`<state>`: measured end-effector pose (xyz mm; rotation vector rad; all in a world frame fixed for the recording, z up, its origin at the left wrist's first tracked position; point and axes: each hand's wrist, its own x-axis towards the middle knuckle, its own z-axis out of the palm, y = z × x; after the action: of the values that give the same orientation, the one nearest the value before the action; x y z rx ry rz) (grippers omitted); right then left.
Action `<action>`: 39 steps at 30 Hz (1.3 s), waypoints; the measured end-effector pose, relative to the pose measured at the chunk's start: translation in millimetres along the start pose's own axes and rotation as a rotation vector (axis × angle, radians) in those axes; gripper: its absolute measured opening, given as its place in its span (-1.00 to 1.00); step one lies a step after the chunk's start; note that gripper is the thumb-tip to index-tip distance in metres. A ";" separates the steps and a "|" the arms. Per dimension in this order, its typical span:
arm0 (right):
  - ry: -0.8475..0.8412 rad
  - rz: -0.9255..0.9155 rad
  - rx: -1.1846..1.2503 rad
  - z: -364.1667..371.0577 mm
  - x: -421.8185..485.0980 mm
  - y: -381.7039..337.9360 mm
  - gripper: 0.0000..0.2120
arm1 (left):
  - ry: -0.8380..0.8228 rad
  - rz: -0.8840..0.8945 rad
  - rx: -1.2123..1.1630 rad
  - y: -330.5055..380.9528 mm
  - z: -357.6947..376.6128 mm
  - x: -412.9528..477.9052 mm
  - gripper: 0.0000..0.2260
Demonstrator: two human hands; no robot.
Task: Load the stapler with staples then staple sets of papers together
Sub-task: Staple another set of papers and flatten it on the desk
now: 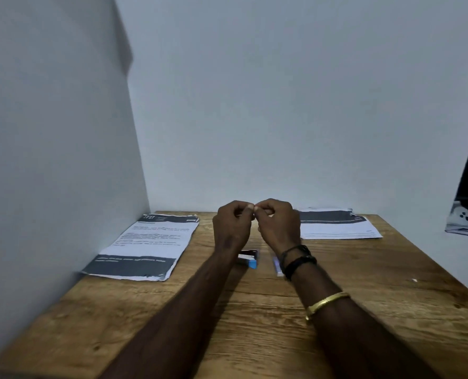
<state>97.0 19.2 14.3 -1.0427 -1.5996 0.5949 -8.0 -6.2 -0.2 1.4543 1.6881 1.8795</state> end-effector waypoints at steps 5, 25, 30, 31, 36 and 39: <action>-0.140 -0.022 -0.066 43.5 -13.8 -21.6 -0.86 | 0.100 -0.048 0.105 -14.0 -53.7 3.6 -0.80; -0.504 -0.054 -0.703 159.4 -24.2 -30.9 -0.56 | 0.293 -0.420 0.216 -63.7 -129.5 31.7 -0.78; -0.510 0.026 -0.576 168.3 -22.6 -40.8 -0.66 | 0.286 -0.435 0.223 -65.0 -129.4 33.8 -0.74; -0.495 0.055 -0.527 169.2 -21.6 -41.7 -0.68 | 0.288 -0.439 0.223 -65.4 -129.5 33.9 -0.74; -0.457 0.099 -0.372 171.5 -20.4 -42.1 -0.72 | 0.304 -0.448 0.237 -64.7 -129.2 35.0 -0.75; -0.415 0.147 -0.322 169.6 -18.3 -42.4 -0.70 | 0.312 -0.442 0.244 -63.5 -129.9 34.2 -0.73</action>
<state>-76.5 5.9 -9.9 -1.3467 -2.0406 0.7009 -151.0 -43.1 -17.0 0.7804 2.2247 1.7592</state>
